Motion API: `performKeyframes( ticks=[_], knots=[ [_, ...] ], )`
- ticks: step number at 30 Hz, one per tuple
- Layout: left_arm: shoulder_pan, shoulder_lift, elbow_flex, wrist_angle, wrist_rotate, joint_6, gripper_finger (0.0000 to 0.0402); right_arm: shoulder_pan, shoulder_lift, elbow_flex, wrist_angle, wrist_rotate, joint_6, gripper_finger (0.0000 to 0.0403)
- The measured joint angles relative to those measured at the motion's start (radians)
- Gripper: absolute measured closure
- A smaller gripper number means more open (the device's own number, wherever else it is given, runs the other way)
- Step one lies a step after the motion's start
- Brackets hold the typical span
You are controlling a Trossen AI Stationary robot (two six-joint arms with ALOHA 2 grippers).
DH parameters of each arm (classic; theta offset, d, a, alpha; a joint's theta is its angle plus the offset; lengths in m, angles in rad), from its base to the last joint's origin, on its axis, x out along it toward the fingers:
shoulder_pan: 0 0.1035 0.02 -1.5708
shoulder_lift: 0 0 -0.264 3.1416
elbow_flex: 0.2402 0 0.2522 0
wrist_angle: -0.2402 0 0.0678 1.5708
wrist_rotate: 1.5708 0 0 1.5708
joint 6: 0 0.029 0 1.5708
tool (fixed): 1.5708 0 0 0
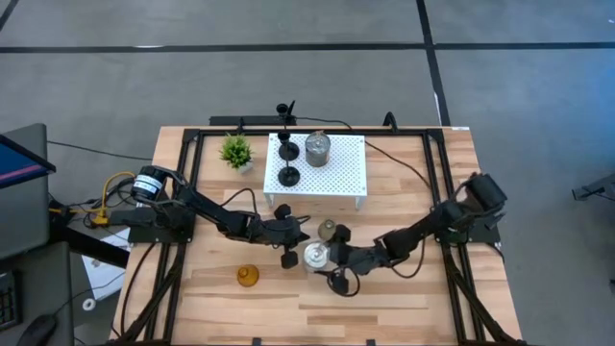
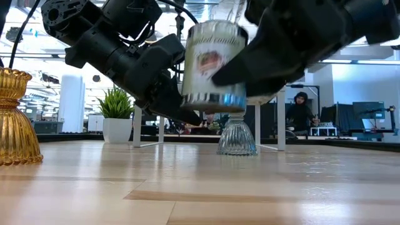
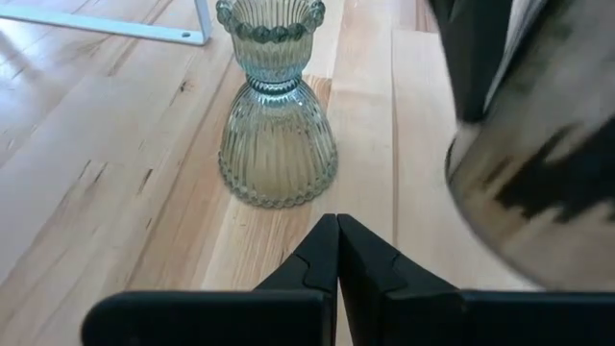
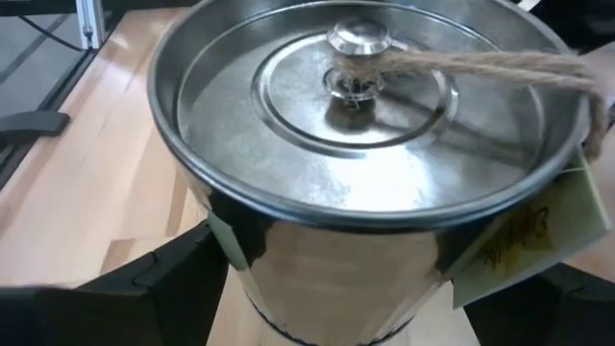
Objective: Pick & Place candle stick holders
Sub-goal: Align the silver scented candle can with the other silver scented candle on the shelf
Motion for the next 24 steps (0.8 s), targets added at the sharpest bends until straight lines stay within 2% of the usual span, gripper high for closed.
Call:
performKeyframes(
  ticks=[9, 15, 19, 24],
  knots=[
    [0.0, 0.0, 0.0, -0.018, 0.0, 0.0, 0.0396, -0.001, -0.215, 0.0, -0.225, 0.006, -0.001, 0.0074],
    [0.0, 0.0, 0.0, -0.04, 0.0, 0.0, 0.0396, -0.019, -0.37, 0.0, -0.367, 0.089, -0.001, 0.0074],
    [0.0, 0.0, 0.0, -0.041, 0.0, 0.0, 0.0396, -0.067, -0.442, 0.0, -0.401, 0.12, -0.003, 0.0074],
    [0.0, 0.0, 0.0, -0.041, 0.0, 0.0, 0.0396, -0.162, -0.468, 0.001, -0.393, 0.12, -0.01, 0.0074]
  ],
)
